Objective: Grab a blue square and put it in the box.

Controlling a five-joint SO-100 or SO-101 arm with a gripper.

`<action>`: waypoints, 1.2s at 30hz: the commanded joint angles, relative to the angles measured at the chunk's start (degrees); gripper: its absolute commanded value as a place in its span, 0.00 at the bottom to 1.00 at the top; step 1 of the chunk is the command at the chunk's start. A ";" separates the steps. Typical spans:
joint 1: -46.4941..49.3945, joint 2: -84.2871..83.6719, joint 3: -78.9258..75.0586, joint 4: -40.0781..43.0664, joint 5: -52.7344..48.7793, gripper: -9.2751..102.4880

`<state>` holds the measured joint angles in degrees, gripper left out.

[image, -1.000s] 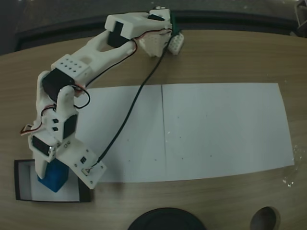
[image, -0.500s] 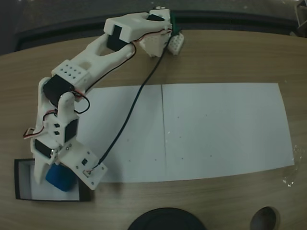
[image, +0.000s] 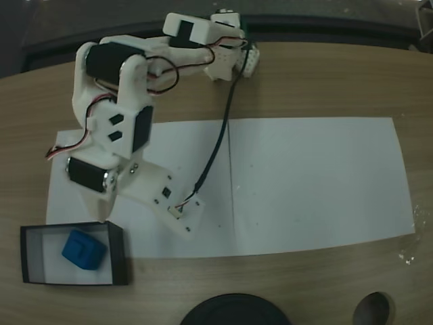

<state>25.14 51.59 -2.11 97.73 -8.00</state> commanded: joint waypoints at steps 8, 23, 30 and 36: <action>-9.67 36.47 11.51 2.20 9.84 0.08; -24.96 110.30 94.92 -12.74 9.58 0.08; -22.24 134.38 124.80 -24.52 9.40 0.08; -22.15 148.45 143.09 -33.31 5.71 0.08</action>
<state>3.08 197.49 138.34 67.59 -1.85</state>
